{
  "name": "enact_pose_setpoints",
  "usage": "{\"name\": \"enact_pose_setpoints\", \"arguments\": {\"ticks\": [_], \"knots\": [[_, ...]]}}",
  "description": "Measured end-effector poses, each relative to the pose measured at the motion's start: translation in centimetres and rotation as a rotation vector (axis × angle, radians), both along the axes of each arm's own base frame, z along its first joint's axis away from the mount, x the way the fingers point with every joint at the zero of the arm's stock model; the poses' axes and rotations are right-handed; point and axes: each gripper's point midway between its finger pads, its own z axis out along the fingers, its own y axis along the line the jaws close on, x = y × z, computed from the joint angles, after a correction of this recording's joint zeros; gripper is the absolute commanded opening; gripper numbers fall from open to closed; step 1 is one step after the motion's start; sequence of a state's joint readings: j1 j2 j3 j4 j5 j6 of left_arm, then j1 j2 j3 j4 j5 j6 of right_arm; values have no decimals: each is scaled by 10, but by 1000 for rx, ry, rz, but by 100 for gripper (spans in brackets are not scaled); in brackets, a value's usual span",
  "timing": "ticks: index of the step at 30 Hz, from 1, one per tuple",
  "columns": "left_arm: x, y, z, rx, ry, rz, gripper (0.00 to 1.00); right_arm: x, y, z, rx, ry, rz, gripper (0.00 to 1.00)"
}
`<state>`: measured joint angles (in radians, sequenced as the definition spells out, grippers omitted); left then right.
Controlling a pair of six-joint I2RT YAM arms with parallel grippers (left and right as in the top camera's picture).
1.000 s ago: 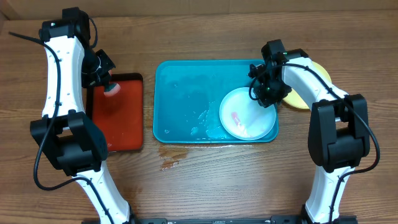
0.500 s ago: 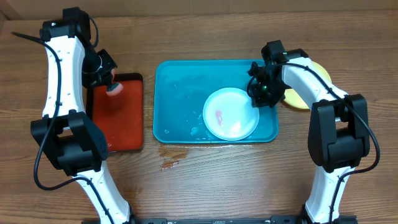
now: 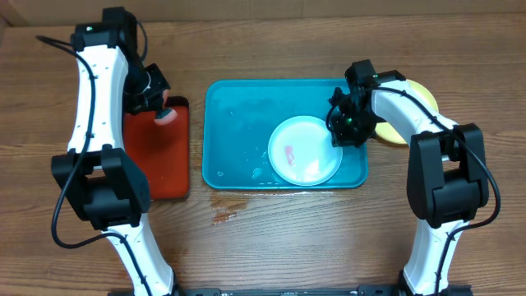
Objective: Clean dirty plates on tray and stack at the side
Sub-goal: 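Grasp the white plate rim with the right gripper, bring sponge over, then hold the white plate with the right gripper and scrub with left sponge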
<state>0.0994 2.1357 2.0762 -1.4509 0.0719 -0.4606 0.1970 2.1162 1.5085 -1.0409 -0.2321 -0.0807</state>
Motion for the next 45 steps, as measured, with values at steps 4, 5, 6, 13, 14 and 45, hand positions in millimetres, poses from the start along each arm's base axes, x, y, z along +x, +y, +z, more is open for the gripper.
{"name": "enact_pose_setpoints", "arguments": {"ticks": [4,5,6,13,14,45], "knots": [[2,-20,0,-6,-7,-45,4,4,4,0,23,-10,-33,4],[3,-27,0,-7,-9,-61,4,8,7,0,35,-20,-43,4],[3,-34,0,-8,-9,-77,4,10,9,1,49,-26,-54,4],[3,-91,-7,-26,-19,-204,4,24,26,4,107,-67,-119,4],[2,-99,-11,-31,-20,-222,4,26,30,4,111,-75,-122,4],[-17,-245,-96,-155,-126,-477,4,23,86,4,96,-93,-226,4]]}}
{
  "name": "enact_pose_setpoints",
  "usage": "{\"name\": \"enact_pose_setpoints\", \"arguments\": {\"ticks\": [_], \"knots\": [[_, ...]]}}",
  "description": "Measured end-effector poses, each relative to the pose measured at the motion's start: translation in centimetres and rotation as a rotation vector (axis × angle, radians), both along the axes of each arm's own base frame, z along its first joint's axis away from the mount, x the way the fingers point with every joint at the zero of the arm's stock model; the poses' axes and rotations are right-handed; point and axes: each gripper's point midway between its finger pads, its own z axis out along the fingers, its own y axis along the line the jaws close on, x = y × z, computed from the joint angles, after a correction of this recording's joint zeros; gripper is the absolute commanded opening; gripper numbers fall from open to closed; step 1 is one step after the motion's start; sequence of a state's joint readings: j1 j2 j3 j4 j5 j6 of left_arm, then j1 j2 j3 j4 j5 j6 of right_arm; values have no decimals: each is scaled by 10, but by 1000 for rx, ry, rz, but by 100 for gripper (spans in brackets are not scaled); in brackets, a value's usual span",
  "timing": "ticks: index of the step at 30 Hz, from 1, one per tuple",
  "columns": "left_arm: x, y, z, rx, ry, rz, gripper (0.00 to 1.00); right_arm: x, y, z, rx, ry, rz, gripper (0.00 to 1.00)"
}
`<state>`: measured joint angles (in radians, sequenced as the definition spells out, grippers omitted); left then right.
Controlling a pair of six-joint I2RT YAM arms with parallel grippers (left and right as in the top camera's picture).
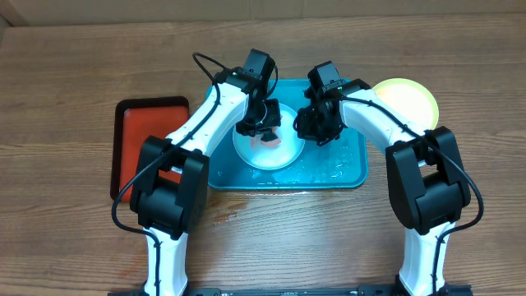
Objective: Clean dirty plates on tray and stack at the side
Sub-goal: 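Hold the white plate with the right gripper and scrub with left sponge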
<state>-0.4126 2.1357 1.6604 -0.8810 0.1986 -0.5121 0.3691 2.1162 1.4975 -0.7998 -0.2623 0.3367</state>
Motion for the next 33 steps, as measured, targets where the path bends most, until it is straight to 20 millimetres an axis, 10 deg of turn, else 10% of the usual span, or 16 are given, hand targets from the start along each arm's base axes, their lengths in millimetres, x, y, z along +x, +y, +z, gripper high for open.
{"name": "enact_pose_setpoints", "arguments": {"ticks": [9,21,33], "knots": [[-3,15,-26,71,-14,25,4,1,0,-1,1,-3,-3,4],[2,90,-10,462,-43,89,4,1,6,-3,14,0,-2,4],[36,14,7,56,-85,108,4,1,6,-3,19,2,-8,4]]}}
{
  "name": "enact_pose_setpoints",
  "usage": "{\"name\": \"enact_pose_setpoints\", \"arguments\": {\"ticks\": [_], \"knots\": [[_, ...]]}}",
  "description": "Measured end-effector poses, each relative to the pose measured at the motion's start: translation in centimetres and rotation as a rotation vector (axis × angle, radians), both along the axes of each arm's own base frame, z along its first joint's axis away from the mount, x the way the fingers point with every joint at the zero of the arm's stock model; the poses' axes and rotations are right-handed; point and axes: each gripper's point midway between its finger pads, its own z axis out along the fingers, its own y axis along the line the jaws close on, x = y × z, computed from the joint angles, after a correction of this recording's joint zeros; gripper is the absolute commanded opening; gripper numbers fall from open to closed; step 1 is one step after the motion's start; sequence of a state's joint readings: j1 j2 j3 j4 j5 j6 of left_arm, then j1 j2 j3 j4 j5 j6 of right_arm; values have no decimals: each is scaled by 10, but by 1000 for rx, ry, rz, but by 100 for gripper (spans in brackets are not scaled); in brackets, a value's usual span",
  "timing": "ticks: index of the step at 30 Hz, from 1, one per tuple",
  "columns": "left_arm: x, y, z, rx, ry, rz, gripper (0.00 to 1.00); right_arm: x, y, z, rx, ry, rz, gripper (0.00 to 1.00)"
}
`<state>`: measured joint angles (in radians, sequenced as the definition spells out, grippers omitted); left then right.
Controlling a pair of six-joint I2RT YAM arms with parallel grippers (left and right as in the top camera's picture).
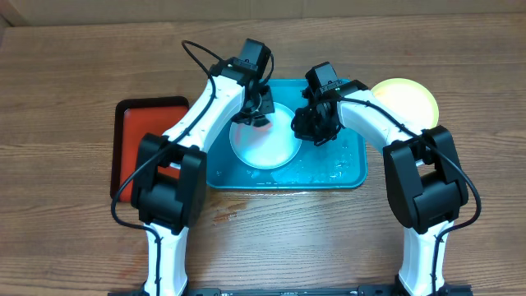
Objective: Clean dirty plates on tray and stack at the side
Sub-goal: 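Hold the white plate with the right gripper and scrub with left sponge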
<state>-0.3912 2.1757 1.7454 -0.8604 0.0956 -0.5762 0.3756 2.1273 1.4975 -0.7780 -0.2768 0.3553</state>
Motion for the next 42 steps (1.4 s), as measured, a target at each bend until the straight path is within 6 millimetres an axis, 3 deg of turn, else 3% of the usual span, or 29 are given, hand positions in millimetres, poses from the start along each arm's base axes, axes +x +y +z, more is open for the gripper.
{"name": "enact_pose_setpoints", "arguments": {"ticks": [5,10,15,19,22,24,28,34,39,42], "knots": [[-14,-24,-30,-60,85,-29,4,0,0,0,0,0,0,4],[-16,-20,-36,-33,92,-42,4,0,-1,-1,-4,1,-1,4],[-22,6,-37,106,113,-17,4,0,3,-1,6,-2,6,4],[-27,46,-33,262,143,29,4,0,4,-1,6,-2,8,4],[-24,75,-25,332,160,71,4,0,4,-1,9,-2,9,4],[-15,79,-14,333,136,87,4,1,6,-1,14,-6,8,4],[-10,62,-9,237,134,78,4,1,6,-1,11,-7,4,4],[-21,4,-10,-39,184,-43,4,1,5,-1,11,-7,3,4],[-41,-22,-21,-65,215,-113,4,1,5,-1,10,-7,3,4],[-51,-22,-30,-16,224,-139,4,1,5,-1,10,-7,3,4]]}}
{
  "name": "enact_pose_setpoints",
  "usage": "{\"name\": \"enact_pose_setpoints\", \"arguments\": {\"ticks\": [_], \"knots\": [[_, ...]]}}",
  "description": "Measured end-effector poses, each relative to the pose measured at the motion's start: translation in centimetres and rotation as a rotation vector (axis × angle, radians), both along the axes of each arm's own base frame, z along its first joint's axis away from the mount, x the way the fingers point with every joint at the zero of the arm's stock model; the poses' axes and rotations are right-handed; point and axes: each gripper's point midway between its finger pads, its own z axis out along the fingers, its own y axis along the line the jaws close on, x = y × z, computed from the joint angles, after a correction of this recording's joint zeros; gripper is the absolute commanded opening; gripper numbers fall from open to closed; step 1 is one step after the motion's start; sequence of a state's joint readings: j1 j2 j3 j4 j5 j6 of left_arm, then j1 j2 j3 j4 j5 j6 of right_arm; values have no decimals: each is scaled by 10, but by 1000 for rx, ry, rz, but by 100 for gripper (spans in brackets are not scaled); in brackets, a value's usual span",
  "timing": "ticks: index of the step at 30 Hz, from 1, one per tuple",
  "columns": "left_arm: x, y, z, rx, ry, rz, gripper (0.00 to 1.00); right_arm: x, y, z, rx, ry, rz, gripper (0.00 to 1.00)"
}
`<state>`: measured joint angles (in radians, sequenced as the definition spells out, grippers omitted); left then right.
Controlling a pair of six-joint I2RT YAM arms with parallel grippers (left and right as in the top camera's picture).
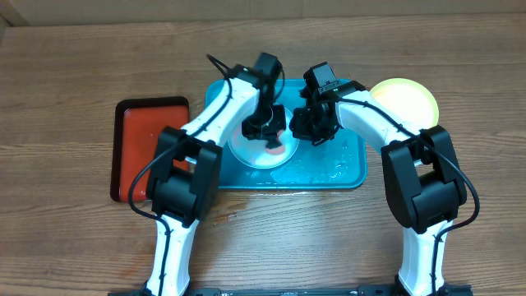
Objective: Clean dirty plates on tray and stack at the side
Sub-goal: 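Hold the white plate with the right gripper and scrub with left sponge, then lift the white plate with the right gripper onto the yellow plate stack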
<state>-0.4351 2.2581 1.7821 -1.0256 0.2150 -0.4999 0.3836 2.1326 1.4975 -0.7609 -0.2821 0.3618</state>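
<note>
A white plate [249, 153] lies in the left half of the blue tray [349, 176]. My left gripper [269, 136] is over the plate's right part, shut on a pink sponge [274, 145] that presses on the plate. My right gripper [301, 128] sits at the plate's right rim and looks shut on it. A yellow plate [407, 99] rests on the table just right of the tray.
A red tray [148, 144] lies on the table left of the blue one. Water drops cover the blue tray's floor, and a wet spot [222, 216] marks the wood in front of it. Both arms cross over the tray's middle.
My left gripper with the sponge has moved from the plate's upper left edge to its right part. The right gripper and the plate have stayed where they were.
First my left gripper held the pink sponge over the red tray while the right one gripped the stained white plate at the blue tray's right. Then the plate lay further left with the sponge on its middle. The sponge later stood at the upper left edge, now at the right.
</note>
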Motion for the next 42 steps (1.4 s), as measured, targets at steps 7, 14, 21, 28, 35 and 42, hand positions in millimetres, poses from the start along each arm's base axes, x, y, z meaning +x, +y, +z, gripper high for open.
{"name": "enact_pose_setpoints", "arguments": {"ticks": [7,14,21,28,35,42], "knots": [[-4,51,-4,314,-36,-15,4,-1,1,0,2,1,2,4],[3,116,13,638,-89,38,4,-1,6,0,19,-1,11,4],[18,132,54,671,-123,181,4,-4,1,2,-8,10,26,4],[54,152,93,410,-133,399,4,-1,-7,23,-176,-28,90,4],[41,231,92,251,38,595,4,5,4,97,-579,-276,232,4],[28,278,91,219,96,664,4,11,26,180,-973,-620,375,4]]}}
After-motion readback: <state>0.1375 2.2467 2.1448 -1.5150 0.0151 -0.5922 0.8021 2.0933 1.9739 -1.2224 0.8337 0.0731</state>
